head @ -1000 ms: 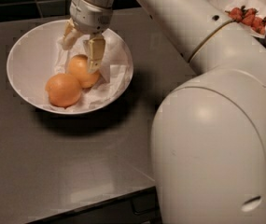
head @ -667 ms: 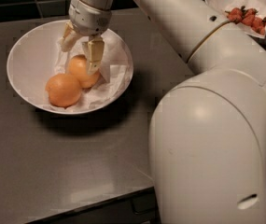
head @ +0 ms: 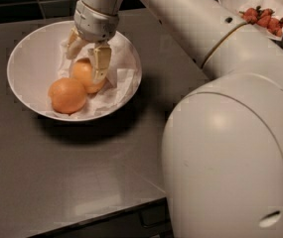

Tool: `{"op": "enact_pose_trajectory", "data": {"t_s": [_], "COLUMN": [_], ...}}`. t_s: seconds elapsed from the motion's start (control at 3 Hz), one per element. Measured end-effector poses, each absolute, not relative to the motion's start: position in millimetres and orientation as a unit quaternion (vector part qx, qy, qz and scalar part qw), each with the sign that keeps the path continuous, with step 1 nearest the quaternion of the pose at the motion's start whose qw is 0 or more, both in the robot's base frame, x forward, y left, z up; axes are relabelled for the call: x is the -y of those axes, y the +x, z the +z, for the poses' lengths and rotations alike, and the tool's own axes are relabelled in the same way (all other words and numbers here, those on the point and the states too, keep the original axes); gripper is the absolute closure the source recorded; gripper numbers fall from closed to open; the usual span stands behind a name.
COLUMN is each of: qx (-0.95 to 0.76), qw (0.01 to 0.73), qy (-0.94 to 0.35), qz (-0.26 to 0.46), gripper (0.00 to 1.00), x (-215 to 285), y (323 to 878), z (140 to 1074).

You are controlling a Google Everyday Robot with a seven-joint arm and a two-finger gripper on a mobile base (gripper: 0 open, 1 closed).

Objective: Pick orange from white bowl

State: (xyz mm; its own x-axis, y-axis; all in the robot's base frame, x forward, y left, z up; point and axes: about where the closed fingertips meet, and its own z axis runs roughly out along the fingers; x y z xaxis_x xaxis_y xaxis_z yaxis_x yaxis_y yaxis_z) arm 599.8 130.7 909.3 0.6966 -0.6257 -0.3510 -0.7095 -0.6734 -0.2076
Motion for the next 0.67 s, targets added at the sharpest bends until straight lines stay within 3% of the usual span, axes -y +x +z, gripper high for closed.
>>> {"op": "enact_pose_trajectory", "data": {"t_s": [0.67], "qx": [-0.375], "qw": [0.152], "qy": [-0.905], "qz": [0.132], "gripper": [0.35], "x": [-129.3], "y": [594.1], "z": [898.7]}}
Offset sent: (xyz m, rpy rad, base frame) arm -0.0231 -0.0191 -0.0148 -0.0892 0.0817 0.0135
